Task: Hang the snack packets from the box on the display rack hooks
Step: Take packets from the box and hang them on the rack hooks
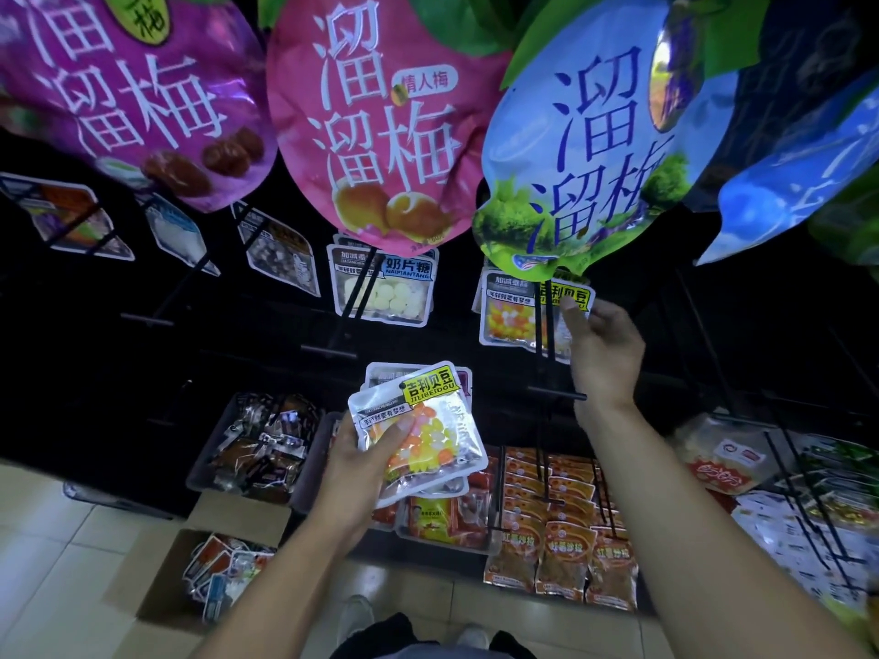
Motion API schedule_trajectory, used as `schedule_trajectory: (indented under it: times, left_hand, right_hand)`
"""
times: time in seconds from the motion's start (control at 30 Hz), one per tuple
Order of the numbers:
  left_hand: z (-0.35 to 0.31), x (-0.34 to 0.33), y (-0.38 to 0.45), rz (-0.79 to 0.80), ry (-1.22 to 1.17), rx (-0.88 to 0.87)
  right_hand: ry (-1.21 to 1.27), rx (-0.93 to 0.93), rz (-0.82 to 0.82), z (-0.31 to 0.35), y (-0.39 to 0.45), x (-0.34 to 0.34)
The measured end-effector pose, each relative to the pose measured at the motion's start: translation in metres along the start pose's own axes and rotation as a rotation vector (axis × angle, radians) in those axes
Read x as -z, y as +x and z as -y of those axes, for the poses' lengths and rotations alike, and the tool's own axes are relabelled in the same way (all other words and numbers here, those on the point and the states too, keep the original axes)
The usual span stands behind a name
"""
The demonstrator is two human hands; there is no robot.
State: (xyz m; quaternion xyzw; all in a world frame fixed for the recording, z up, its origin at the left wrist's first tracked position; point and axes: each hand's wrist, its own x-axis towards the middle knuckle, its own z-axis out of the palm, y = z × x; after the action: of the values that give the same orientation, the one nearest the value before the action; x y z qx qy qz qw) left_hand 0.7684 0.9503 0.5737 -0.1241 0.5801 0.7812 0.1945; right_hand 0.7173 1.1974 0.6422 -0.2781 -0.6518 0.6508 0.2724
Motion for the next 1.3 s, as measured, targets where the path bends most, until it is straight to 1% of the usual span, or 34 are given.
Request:
schedule_trajectory:
  times: [0.1, 0.13, 0.17, 0.27, 0.3, 0.33, 0.47, 0.57, 0.67, 0.7, 0.8, 0.87, 0.93, 1.0, 1.07, 1.13, 1.3]
  left_hand:
    - [-0.004, -0.007, -0.001, 0.022, -0.013, -0.010]
    - [-0.005, -0.009, -0.001, 0.029, -0.012, -0.013]
    - [-0.005, -0.012, -0.001, 0.037, -0.006, -0.014]
    - [-0.008, -0.024, -0.003, 0.067, 0.000, -0.012]
    - [-0.008, -0.028, -0.004, 0.075, 0.006, -0.012]
    - [-0.009, -0.032, -0.005, 0.083, 0.008, -0.011]
    - [-0.006, -0.037, -0.007, 0.117, 0.008, -0.011]
    - [-0.003, -0.035, -0.007, 0.097, 0.014, -0.019]
    - [0.001, -0.028, -0.006, 0.060, 0.060, -0.008]
    - [0.003, -0.025, -0.006, 0.042, 0.072, -0.002]
    - [0.008, -0.016, -0.003, 0.003, 0.031, 0.018]
    - [0.011, -0.009, -0.002, -0.037, 0.019, 0.012]
    - [0.012, -0.006, 0.000, -0.052, 0.009, 0.005]
    - [0.013, -0.005, -0.001, -0.053, 0.003, 0.003]
    - [0.013, -0.007, -0.002, -0.048, -0.001, 0.004]
    - [0.014, -0.009, -0.004, -0.041, 0.002, 0.004]
    - [0.014, -0.012, -0.004, -0.013, 0.025, 0.001]
  right_hand:
    - [0.016, 0.012, -0.111, -0.005, -0.018, 0.015]
    - [-0.013, 0.007, -0.083, -0.006, -0.029, 0.020]
    - [-0.072, -0.016, -0.007, -0.005, -0.041, 0.025]
    - [-0.310, -0.160, 0.396, -0.004, -0.074, 0.032]
    - [-0.367, -0.171, 0.481, -0.004, -0.082, 0.033]
    - [-0.391, -0.159, 0.510, -0.003, -0.087, 0.032]
    - [-0.370, -0.138, 0.456, -0.001, -0.093, 0.033]
    - [-0.403, -0.135, 0.487, -0.004, -0.092, 0.038]
    - [-0.321, -0.250, 0.475, -0.001, -0.092, 0.045]
    - [-0.310, -0.256, 0.482, 0.000, -0.092, 0.049]
    - [-0.268, -0.203, 0.563, 0.009, -0.095, 0.059]
    - [-0.224, -0.167, 0.568, 0.012, -0.096, 0.065]
    - [-0.155, -0.090, 0.530, 0.016, -0.098, 0.068]
    - [-0.126, -0.017, 0.445, 0.017, -0.100, 0.069]
    - [-0.087, 0.009, 0.336, 0.018, -0.100, 0.069]
    - [-0.086, 0.015, 0.262, 0.019, -0.097, 0.068]
    - [-0.086, 0.041, 0.205, 0.016, -0.097, 0.060]
